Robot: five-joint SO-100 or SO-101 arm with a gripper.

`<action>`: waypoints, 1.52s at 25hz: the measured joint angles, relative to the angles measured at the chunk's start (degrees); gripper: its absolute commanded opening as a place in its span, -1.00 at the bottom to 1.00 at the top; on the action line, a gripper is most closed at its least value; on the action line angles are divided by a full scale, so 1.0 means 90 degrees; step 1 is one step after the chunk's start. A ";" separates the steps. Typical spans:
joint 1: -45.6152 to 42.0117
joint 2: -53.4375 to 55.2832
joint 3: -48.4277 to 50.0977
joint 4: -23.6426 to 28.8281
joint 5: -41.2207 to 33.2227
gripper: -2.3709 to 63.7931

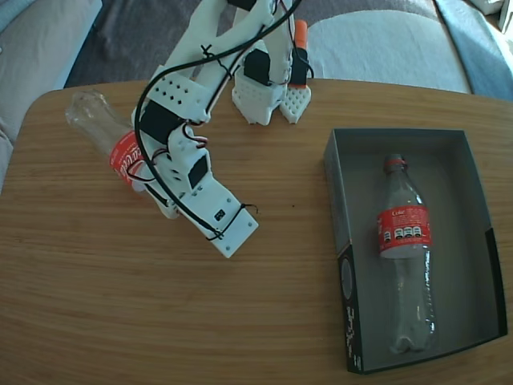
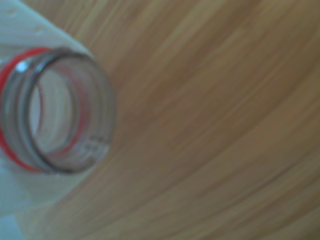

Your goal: Grasp the bottles and put them in the box.

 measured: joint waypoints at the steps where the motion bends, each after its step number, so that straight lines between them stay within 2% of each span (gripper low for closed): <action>1: 0.0000 0.0000 -0.0020 0.0000 0.0000 -0.94; 5: -0.0205 0.0000 -0.0518 0.0449 0.0000 -0.94; 8: -0.0420 0.0000 -0.1377 0.0850 -0.0205 -0.94; 14: -0.1318 0.0000 -0.3564 0.1641 -0.1924 -0.94; 20: -0.2471 0.0000 -0.5117 0.2900 -0.4082 -0.94; 24: -0.3574 0.0000 -0.5967 0.3965 -0.4570 -0.94; 27: -0.4570 0.0000 -0.6436 0.4512 -0.4619 -0.94; 33: -0.7002 0.0000 -0.6943 0.4600 -0.4619 -0.94; 38: -0.8525 0.0000 -0.6953 0.4600 -0.4619 -0.94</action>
